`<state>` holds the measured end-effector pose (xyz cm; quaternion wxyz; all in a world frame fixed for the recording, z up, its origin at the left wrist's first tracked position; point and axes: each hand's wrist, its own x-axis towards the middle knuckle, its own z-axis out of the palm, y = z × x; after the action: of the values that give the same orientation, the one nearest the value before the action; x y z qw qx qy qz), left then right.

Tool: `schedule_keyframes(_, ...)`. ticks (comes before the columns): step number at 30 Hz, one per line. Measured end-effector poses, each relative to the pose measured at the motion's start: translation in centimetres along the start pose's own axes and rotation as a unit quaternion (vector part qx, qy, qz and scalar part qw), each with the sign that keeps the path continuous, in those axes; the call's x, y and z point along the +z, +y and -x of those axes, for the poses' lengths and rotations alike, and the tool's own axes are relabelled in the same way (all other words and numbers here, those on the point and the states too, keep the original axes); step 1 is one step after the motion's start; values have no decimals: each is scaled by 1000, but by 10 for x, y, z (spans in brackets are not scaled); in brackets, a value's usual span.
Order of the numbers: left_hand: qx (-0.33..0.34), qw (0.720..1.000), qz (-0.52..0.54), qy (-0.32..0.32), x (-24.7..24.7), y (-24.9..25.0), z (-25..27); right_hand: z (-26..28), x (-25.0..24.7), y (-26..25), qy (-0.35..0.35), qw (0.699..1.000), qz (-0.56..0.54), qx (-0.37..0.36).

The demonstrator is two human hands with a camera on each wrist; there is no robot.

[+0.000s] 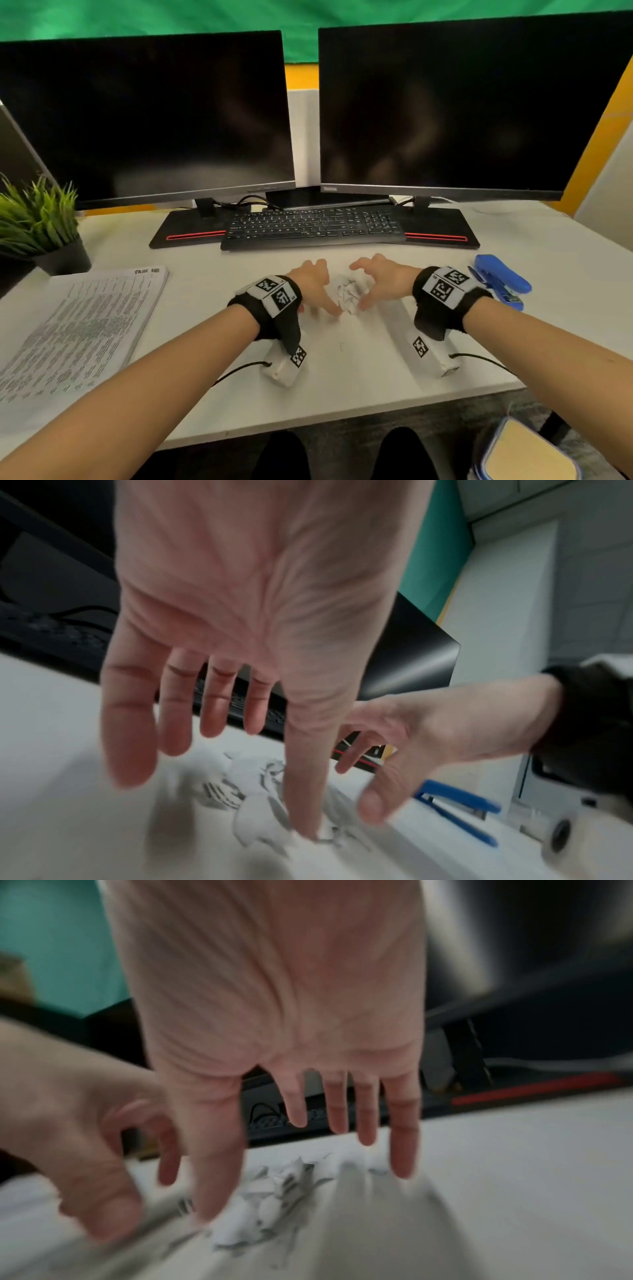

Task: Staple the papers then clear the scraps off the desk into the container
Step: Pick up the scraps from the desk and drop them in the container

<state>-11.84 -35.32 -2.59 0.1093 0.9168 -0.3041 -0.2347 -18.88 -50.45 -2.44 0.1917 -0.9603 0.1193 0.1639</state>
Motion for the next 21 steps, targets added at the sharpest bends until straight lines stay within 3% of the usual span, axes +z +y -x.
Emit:
schedule_keyframes(2,11,997,-77,-16,0,-1,-3,0,-1,-5,-29,996,89,6)
schedule_keyframes(5,61,984,-164,-38,1,7,-9,-7,6,-14,-47,992,115,11)
schedule_keyframes(9,103,984,-142,-46,-2,15,-25,-10,9,-19,-9,993,121,-2)
schedule_keyframes(12,109,979,-171,-16,-2,16,-30,-13,13,-16,24,995,91,-16)
schedule_keyframes(21,125,984,-119,54,2,11,-38,-16,22,-17,106,991,71,-31)
